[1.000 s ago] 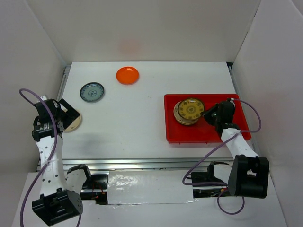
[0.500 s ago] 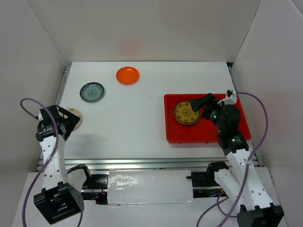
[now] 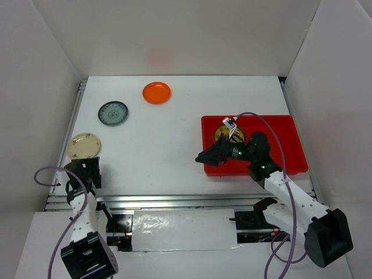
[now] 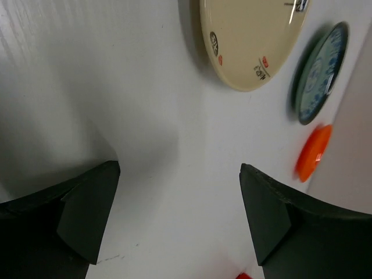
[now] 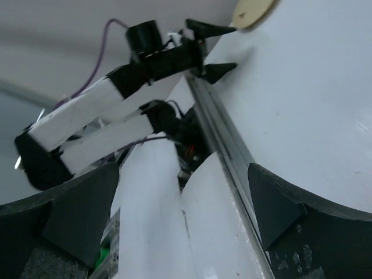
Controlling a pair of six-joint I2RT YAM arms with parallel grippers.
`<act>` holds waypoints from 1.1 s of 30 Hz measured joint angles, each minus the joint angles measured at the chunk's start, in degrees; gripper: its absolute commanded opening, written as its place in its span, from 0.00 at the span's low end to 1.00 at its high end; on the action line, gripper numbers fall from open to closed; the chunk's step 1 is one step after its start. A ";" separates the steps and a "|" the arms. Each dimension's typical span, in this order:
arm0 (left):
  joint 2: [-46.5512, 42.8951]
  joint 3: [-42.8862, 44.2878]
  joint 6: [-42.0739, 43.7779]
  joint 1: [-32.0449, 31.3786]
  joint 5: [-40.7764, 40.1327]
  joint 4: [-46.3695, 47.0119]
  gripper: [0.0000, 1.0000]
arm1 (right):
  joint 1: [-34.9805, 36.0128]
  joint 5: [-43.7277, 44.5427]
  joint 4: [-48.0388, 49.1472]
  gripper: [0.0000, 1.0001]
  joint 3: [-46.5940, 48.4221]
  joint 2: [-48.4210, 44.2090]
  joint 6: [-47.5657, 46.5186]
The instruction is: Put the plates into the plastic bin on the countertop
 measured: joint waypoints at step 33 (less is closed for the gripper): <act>36.11 11.96 -5.66 0.04 -15.96 26.80 0.82 | -4.13 -14.01 18.25 1.00 -1.16 4.85 6.19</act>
